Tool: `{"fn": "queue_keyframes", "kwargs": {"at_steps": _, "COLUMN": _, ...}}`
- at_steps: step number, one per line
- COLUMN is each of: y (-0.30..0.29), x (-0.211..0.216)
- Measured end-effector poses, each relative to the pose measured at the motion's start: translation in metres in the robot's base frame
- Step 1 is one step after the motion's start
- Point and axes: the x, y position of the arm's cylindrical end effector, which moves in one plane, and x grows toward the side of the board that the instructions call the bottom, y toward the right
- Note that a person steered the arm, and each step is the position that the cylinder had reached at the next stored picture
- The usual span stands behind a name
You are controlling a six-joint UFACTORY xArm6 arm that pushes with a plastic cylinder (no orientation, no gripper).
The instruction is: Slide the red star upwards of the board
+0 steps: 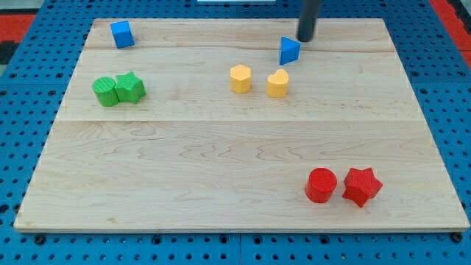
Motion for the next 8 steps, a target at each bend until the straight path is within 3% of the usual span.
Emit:
{"fn": "queue_keyframes", "kwargs": {"at_steps": 1, "y": -0.037, "x": 0.095}}
{"fn": "queue_keyframes", "kwargs": {"at_steps": 3, "y": -0.019, "x": 0.064}}
{"fn": "queue_keyframes", "kwargs": {"at_steps": 6, "y": -0.021, "x": 0.051}}
{"fn": "queue_keyframes", "kwargs": {"at_steps": 7, "y": 0.009, "x": 0.031}}
{"fn": "queue_keyframes", "kwargs": {"at_steps": 8, "y": 0.125, "x": 0.024}}
